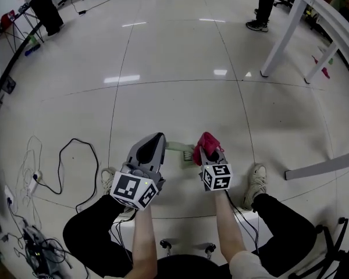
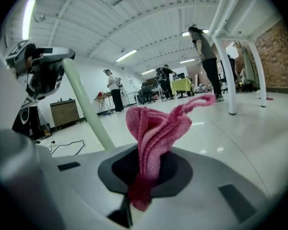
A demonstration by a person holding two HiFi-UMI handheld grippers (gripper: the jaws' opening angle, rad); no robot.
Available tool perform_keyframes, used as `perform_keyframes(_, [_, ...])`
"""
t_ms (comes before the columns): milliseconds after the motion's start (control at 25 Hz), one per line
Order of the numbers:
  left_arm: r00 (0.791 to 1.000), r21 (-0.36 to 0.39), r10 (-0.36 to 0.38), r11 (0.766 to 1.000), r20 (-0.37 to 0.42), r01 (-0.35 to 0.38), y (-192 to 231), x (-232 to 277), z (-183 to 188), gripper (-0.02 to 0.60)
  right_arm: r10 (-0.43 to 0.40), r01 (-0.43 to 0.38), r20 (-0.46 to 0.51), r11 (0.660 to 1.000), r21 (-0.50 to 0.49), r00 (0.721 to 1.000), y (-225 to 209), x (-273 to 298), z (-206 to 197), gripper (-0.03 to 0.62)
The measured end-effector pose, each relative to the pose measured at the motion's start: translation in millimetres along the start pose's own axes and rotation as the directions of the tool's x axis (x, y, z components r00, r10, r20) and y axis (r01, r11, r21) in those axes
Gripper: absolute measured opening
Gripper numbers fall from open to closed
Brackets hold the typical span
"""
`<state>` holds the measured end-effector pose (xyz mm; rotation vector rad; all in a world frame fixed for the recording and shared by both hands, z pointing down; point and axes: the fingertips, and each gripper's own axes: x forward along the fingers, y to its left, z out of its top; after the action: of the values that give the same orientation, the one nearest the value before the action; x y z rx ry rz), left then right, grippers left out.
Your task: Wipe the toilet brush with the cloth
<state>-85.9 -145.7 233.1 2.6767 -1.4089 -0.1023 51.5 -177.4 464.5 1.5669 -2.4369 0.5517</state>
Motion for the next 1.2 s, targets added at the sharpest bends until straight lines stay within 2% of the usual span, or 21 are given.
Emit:
perform_keyframes(120, [1.000,0.008,0.004,1.000,-0.003,-0.004,1,1,-1,0.005,0.017,-0.017,-0.055,1.000,0.011,0.998,4,12,-26,0.032])
perform_keyframes(200, [1.000,0.005,0.008,1.000,-0.006,-0.008,2,1,-3,0.005,0.005,-0.003,-0.052,0.999,0.038,0.999,3,10,-32,0.032])
perform_keyframes(360, [1.000,0.006,0.011,1.000,-0.010,-0.011,5,0,-5,0.005,-0.132,0.123,0.061,0.983,0.133,0.989,-4,-34,-15,0.032])
perform_keyframes(440, [1.000,0.007,0.018,1.000,-0.010,-0.018,6,0,-5,0.005,-0.133,0.119,0.093,0.982,0.144,0.987,19,-58,-11,0.031])
perform_keyframes(560, [1.000,0.001,0.023,1.000,-0.008,-0.023,5,1,-4,0.005,-0.031,0.026,0.037,0.993,0.117,0.999,77,-63,-29,0.032])
perform_keyframes(640, [1.000,-0.007,0.021,1.000,-0.008,-0.021,4,2,-3,0.005,0.008,-0.004,-0.022,0.987,0.160,1.000,107,-53,-47,0.032])
perform_keyframes(760, [1.000,-0.006,0.013,1.000,-0.018,-0.013,2,2,-4,0.005,-0.044,0.066,-0.088,0.960,0.273,0.995,115,-30,-61,0.032])
perform_keyframes(840, [1.000,-0.009,0.008,1.000,-0.019,-0.008,1,1,-4,0.005,-0.101,0.129,-0.103,0.944,0.305,0.989,106,-16,-59,0.032])
perform_keyframes(1000, [1.000,-0.013,-0.001,1.000,-0.014,0.001,1,0,-4,0.005,-0.172,0.196,-0.108,0.940,0.280,0.979,85,5,-42,0.032])
perform_keyframes(1200, [1.000,-0.012,-0.005,1.000,-0.013,0.005,3,-1,-5,0.005,-0.165,0.169,-0.037,0.962,0.212,0.986,89,4,-10,0.032])
